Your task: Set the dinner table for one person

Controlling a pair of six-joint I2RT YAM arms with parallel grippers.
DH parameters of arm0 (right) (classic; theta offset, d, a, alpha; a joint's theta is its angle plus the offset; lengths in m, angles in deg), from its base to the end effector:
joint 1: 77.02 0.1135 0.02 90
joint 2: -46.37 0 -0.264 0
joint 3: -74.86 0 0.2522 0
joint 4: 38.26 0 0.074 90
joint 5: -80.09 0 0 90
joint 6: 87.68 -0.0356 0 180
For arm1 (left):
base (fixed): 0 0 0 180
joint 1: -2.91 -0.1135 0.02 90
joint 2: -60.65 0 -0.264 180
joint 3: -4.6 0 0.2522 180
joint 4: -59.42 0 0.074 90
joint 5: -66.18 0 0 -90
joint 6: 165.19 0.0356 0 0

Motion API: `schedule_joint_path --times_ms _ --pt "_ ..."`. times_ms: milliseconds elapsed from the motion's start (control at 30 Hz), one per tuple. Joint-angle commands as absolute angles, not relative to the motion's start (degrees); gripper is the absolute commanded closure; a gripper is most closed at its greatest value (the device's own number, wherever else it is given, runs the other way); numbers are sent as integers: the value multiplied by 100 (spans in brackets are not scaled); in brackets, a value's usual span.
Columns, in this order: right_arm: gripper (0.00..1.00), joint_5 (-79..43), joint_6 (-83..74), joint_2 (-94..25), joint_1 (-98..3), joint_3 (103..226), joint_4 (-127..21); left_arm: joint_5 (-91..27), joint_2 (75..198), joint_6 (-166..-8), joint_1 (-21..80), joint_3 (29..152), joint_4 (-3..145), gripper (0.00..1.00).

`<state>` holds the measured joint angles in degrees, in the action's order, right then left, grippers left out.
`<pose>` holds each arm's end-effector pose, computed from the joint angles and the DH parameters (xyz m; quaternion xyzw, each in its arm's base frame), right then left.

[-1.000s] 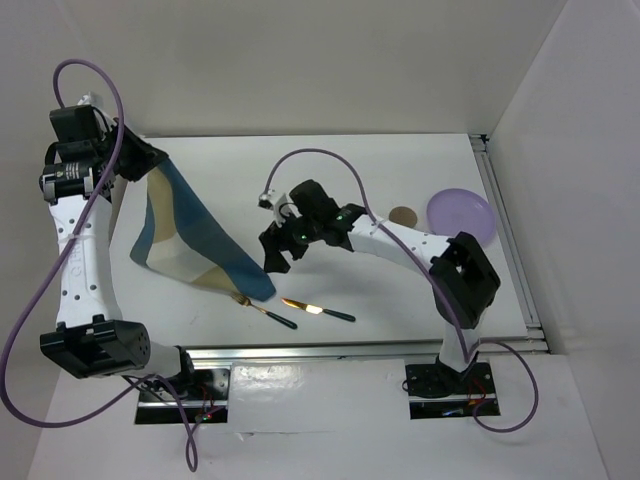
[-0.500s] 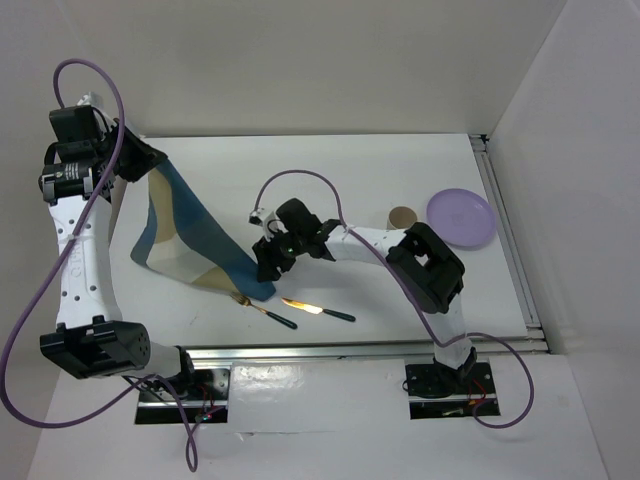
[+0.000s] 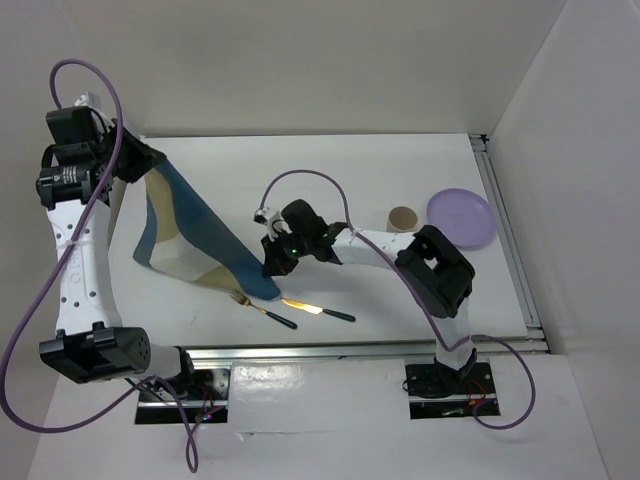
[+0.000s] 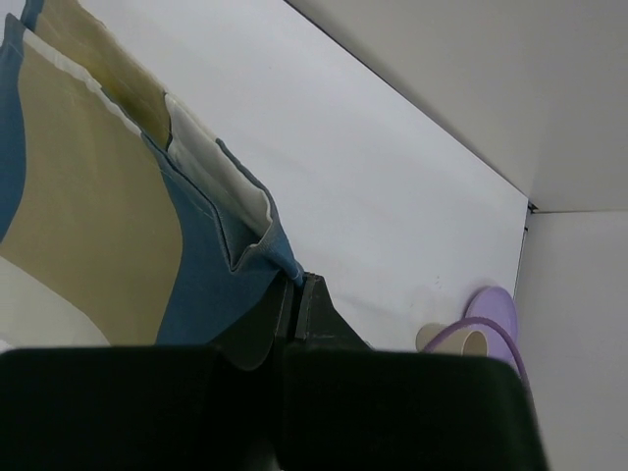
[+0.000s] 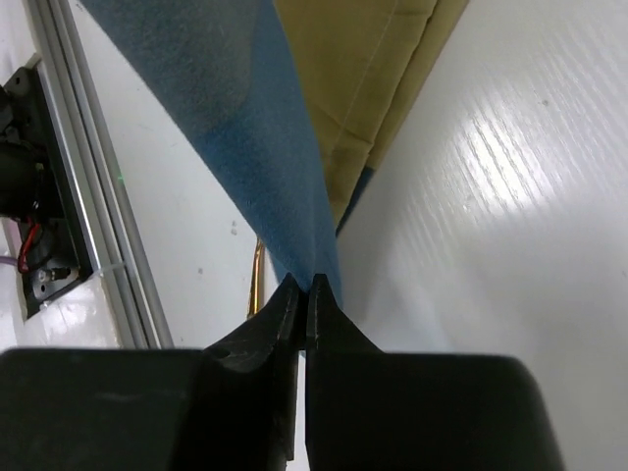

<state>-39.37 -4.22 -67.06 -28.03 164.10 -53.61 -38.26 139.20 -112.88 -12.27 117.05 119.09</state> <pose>0.2729 0.3405 0.1855 -0.4178 0.7763 0.3956 0.2576 0.2674 0.0633 0.4657 -0.3142 0.7822 -0.2073 0.4965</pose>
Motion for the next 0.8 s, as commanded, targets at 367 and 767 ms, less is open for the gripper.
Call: schedule_joint_path --times_ms 367,767 --pt "100 -1889 -472 -3740 -2763 16165 -6150 -3982 13554 -11298 -1221 12321 11931 100" --pt "100 -316 -418 -2043 -2763 17140 -8436 -4298 12799 -11474 -1221 12568 12292 100"
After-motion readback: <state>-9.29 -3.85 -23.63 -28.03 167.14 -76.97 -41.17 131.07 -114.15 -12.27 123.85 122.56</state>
